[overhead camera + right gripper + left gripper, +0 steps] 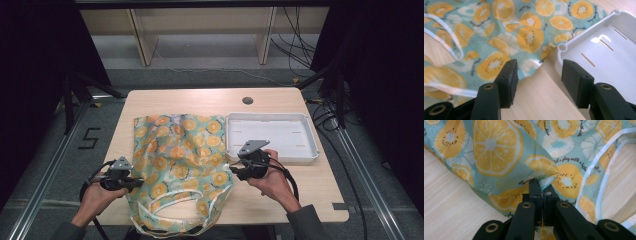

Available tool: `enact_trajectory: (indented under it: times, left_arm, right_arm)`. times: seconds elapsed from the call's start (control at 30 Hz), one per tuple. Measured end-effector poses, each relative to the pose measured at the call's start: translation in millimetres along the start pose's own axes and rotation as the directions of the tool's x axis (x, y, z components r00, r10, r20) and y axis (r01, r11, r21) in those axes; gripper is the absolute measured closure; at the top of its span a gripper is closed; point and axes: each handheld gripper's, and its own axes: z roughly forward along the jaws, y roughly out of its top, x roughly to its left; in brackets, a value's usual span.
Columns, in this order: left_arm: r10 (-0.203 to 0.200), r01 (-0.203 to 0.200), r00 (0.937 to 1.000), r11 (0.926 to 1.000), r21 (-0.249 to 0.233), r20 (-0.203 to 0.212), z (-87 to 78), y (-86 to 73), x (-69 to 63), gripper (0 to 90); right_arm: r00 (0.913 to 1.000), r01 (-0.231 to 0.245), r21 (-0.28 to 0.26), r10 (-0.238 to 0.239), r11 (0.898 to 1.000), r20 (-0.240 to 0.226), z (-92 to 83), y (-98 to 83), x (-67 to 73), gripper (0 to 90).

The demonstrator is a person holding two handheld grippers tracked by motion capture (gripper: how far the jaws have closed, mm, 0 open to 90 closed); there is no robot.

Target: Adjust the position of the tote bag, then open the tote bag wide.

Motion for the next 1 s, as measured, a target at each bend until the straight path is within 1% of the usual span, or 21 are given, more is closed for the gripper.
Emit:
enact_trajectory:
  times: [0.03, 0.13, 0.17, 0.23, 0.3, 0.37, 0.4, 0.5, 0.53, 0.57, 0.6, 0.63, 0.67, 0.73, 0.8, 0.83, 0.87, 0.9, 0.93, 0.97, 1.0]
  left_arm:
    - [0.009, -0.009, 1.0000, 0.9999, -0.005, -0.003, -1.3, 0.6, 0.4, 87.7]
    - [-0.025, 0.025, 0.9997, 0.9993, -0.026, 0.000, -2.6, 1.6, 0.4, 82.1]
    - [-0.007, 0.007, 1.0000, 0.9999, -0.014, -0.003, -6.1, 2.0, 2.2, 77.4]
    - [-0.046, 0.045, 0.9990, 0.9977, -0.050, -0.001, -10.4, 1.0, 0.2, 66.4]
    - [-0.061, 0.060, 0.9982, 0.9950, -0.079, 0.000, -18.3, 0.4, -2.1, 59.7]
    - [-0.062, 0.060, 0.9979, 0.9934, -0.098, -0.018, -28.4, -0.3, -4.3, 54.6]
    - [-0.038, 0.036, 0.9990, 0.9942, -0.101, -0.022, -33.6, -0.8, -4.1, 53.1]
    - [-0.037, 0.033, 0.9988, 0.9892, -0.143, -0.031, -42.1, -2.4, -6.8, 51.3]
    - [-0.064, 0.061, 0.9978, 0.9868, -0.150, -0.016, -43.8, -2.9, -9.2, 50.6]
    - [-0.064, 0.061, 0.9978, 0.9862, -0.154, -0.017, -44.6, -3.3, -10.7, 50.2]
    - [-0.039, 0.035, 0.9991, 0.9883, -0.148, -0.019, -46.2, -3.7, -11.6, 50.0]
    - [-0.050, 0.048, 0.9987, 0.9861, -0.159, -0.006, -45.8, -3.9, -14.5, 49.9]
    - [-0.031, 0.029, 0.9995, 0.9882, -0.150, -0.009, -46.6, -4.0, -15.9, 49.8]
    - [-0.024, 0.024, 0.9997, 0.9862, -0.164, -0.001, -46.2, -4.2, -19.7, 49.6]
    - [-0.009, 0.009, 1.0000, 0.9894, -0.145, 0.002, -47.8, -4.3, -20.4, 48.6]
    - [-0.010, 0.011, 0.9999, 0.9894, -0.145, 0.004, -47.7, -4.5, -20.5, 47.8]
    - [-0.019, 0.019, 0.9998, 0.9880, -0.153, -0.001, -47.0, -4.6, -20.8, 47.4]
    - [-0.025, 0.023, 0.9997, 0.9866, -0.161, -0.009, -46.0, -5.2, -20.8, 46.5]
    - [-0.027, 0.027, 0.9996, 0.9903, -0.136, 0.002, -46.5, -5.2, -19.5, 45.7]
    - [-0.026, 0.025, 0.9997, 0.9896, -0.142, -0.001, -46.4, -5.3, -19.4, 45.4]
    - [-0.039, 0.038, 0.9992, 0.9875, -0.153, -0.005, -45.7, -5.3, -20.2, 45.0]
  right_arm:
    - [1.0000, 0.003, -0.008, -0.003, 1.000, -0.007, -2.0, -1.0, 0.9, 46.3]
    - [0.9989, -0.013, -0.031, 0.012, 0.999, -0.046, -7.4, -3.2, 8.9, 45.7]
    - [0.9974, -0.006, -0.039, 0.003, 0.999, -0.072, -8.3, -3.4, 11.6, 45.6]
    - [0.9946, 0.002, -0.058, -0.008, 0.998, -0.103, -10.2, -3.3, 18.9, 45.0]
    - [0.9901, 0.033, -0.058, -0.040, 0.998, -0.135, -11.3, -3.4, 24.0, 44.9]
    - [0.9864, 0.039, -0.052, -0.047, 0.998, -0.157, -12.2, -4.1, 29.3, 44.9]
    - [0.9848, 0.045, -0.054, -0.054, 0.998, -0.165, -11.7, -5.1, 32.7, 44.9]
    - [0.9793, 0.069, -0.046, -0.076, 0.997, -0.188, -12.0, -7.2, 38.6, 44.9]
    - [0.9767, 0.082, -0.047, -0.089, 0.996, -0.195, -12.2, -8.2, 40.3, 45.0]
    - [0.9733, 0.093, -0.043, -0.100, 0.995, -0.207, -12.0, -9.4, 43.4, 45.1]
    - [0.9708, 0.108, -0.046, -0.115, 0.993, -0.210, -11.5, -10.4, 45.1, 45.2]
    - [0.9710, 0.103, -0.036, -0.108, 0.994, -0.213, -12.7, -11.8, 47.8, 45.3]
    - [0.9699, 0.111, -0.023, -0.114, 0.994, -0.215, -13.1, -13.1, 49.7, 45.3]
    - [0.9690, 0.130, -0.006, -0.128, 0.992, -0.211, -12.2, -16.3, 52.9, 44.9]
    - [0.9717, 0.147, 0.016, -0.141, 0.989, -0.189, -11.4, -19.5, 55.2, 44.4]
    - [0.9684, 0.167, 0.019, -0.160, 0.986, -0.191, -10.5, -21.0, 56.8, 43.9]
    - [0.9703, 0.160, 0.033, -0.151, 0.987, -0.189, -10.5, -22.3, 58.3, 43.3]
    - [0.9648, 0.186, 0.030, -0.177, 0.982, -0.195, -7.8, -23.7, 59.4, 43.0]
    - [0.9634, 0.186, 0.038, -0.175, 0.982, -0.204, -6.3, -25.2, 61.2, 42.3]
    - [0.9637, 0.185, 0.038, -0.174, 0.982, -0.203, -4.6, -26.3, 61.9, 41.0]
    - [0.9590, 0.206, 0.035, -0.195, 0.978, -0.206, -2.3, -26.8, 62.6, 40.7]
